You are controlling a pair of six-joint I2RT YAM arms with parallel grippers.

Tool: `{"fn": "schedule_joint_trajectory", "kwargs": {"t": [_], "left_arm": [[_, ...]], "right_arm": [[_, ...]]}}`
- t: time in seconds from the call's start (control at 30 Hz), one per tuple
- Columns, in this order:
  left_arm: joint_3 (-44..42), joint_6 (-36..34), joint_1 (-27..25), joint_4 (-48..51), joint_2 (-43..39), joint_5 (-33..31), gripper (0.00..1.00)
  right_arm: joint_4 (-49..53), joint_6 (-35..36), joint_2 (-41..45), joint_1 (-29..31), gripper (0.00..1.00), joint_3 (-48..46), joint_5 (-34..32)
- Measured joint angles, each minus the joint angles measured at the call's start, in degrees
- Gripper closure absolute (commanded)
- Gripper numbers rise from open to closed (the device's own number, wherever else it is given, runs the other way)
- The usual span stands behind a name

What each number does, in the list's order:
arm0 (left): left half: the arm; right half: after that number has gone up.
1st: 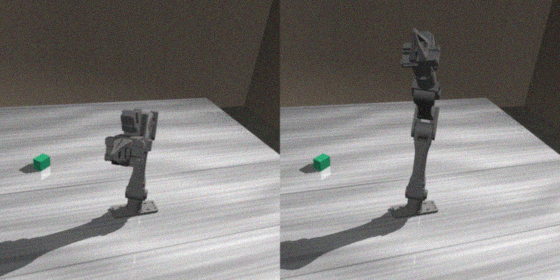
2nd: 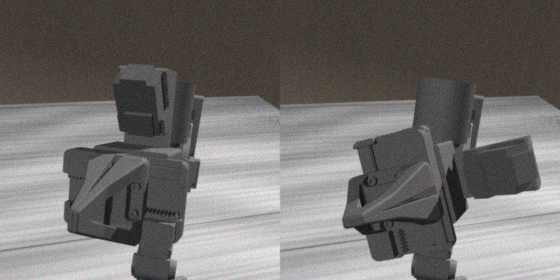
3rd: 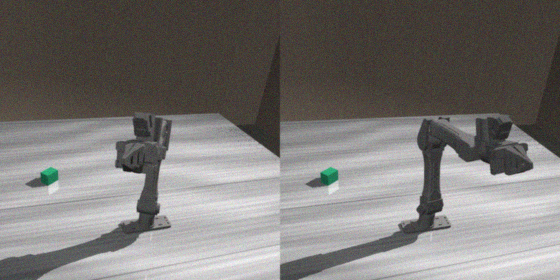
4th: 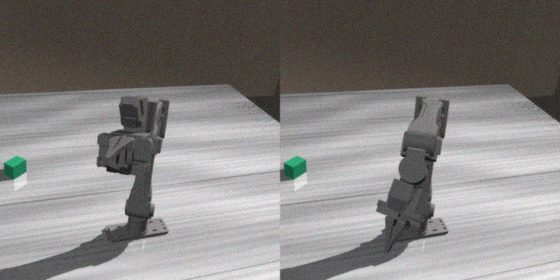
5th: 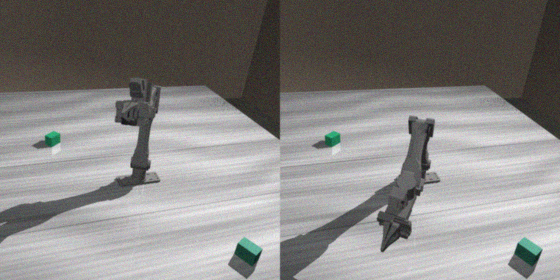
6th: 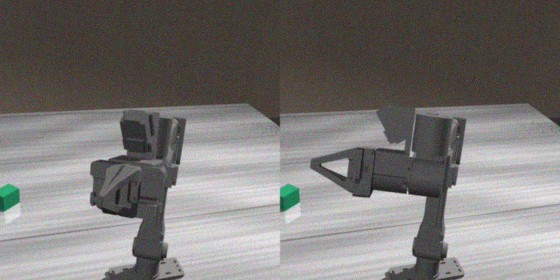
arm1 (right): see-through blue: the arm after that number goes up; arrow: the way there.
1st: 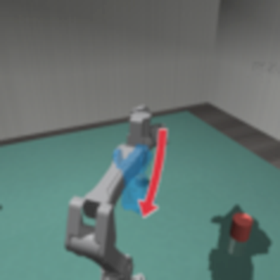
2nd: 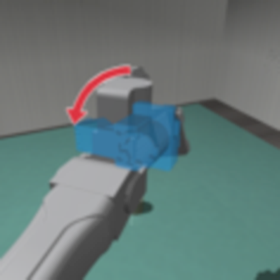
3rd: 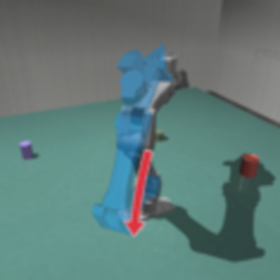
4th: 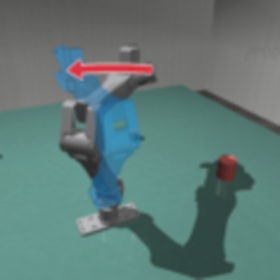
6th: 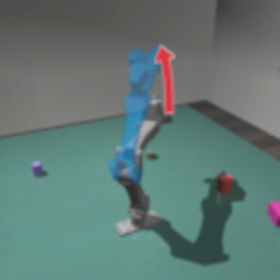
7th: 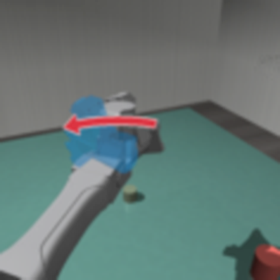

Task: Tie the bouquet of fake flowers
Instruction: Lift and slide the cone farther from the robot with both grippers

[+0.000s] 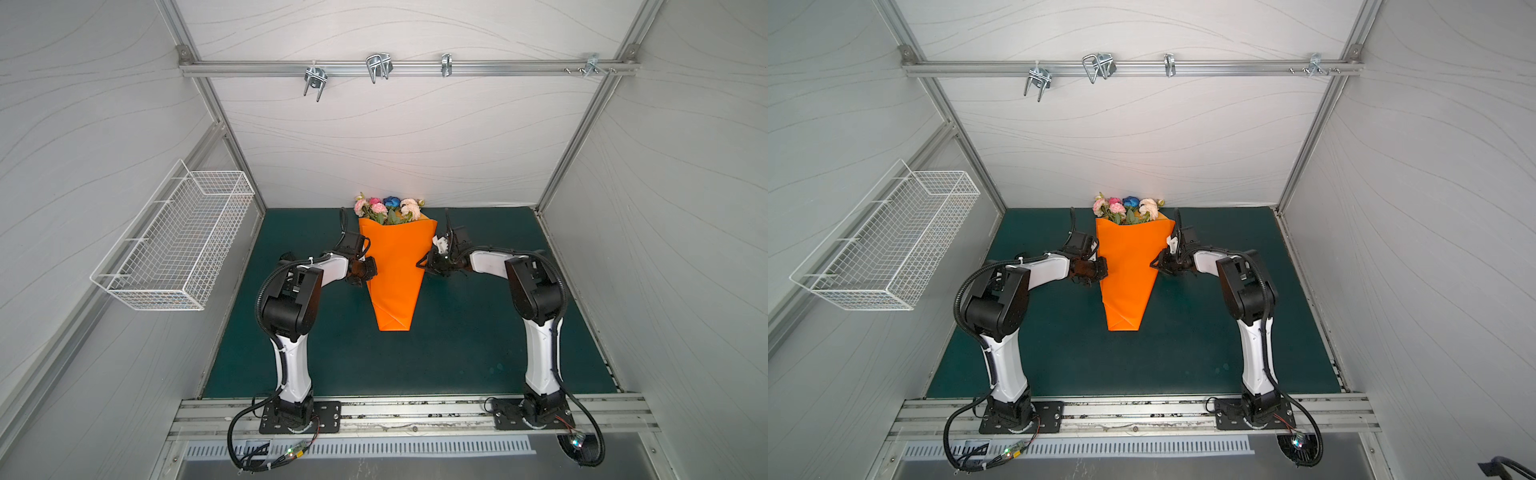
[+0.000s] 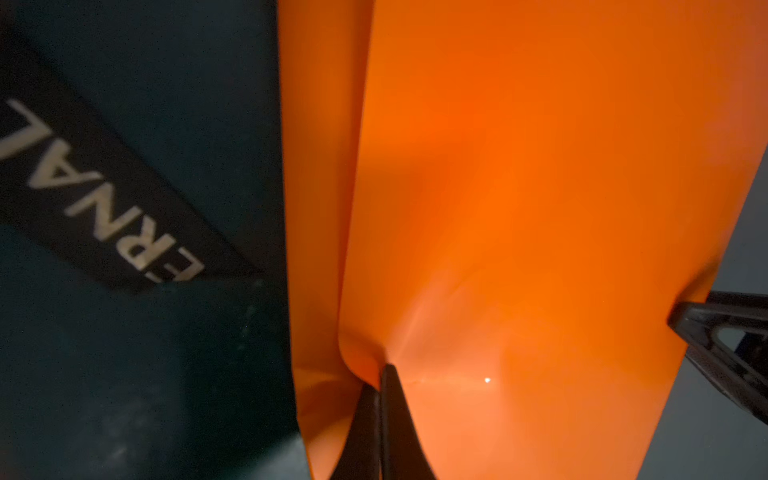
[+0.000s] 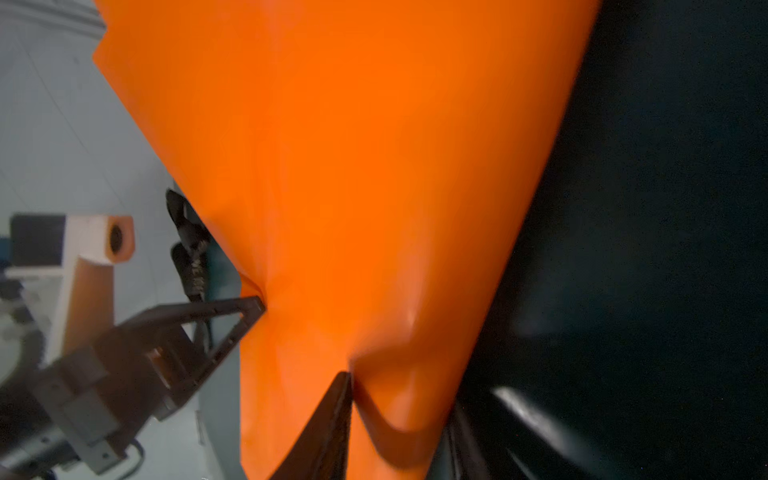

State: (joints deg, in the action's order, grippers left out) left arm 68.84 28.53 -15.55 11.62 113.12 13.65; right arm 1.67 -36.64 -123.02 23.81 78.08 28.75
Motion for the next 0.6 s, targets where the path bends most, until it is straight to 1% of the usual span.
{"fn": "schedule_joint_trajectory", "kwargs": {"t": [0.07, 0.1, 0.23, 0.37, 0.47, 0.6], "left_arm": [[0.0, 0.5, 0.0, -0.2, 0.2, 0.0, 1.0], [0.0, 0.7, 0.0, -0.4, 0.3, 0.1, 1.0], [0.2, 1.4, -0.4, -0.8, 0.5, 0.2, 1.0], [0.6, 2.8, -2.3, -2.4, 1.2, 0.5, 1.0], [0.7, 4.8, -5.2, -4.9, 2.1, 1.4, 1.0], [1.2, 8.4, -10.6, -8.4, 3.6, 2.1, 1.0]], "right_arm": [[0.1, -0.1, -0.8, 0.1, 0.99, 0.4, 0.2], [0.3, -0.1, -1.1, 0.1, 1.0, 0.5, 0.2], [0.8, 0.3, -1.1, -0.3, 1.0, 0.6, 0.3], [2.3, 1.7, 0.6, -1.7, 1.0, -1.1, -0.5], [4.1, 3.0, 4.2, -4.4, 1.0, -5.0, -1.3], [6.5, 4.6, 10.2, -10.1, 1.0, -11.4, -2.4]]}}
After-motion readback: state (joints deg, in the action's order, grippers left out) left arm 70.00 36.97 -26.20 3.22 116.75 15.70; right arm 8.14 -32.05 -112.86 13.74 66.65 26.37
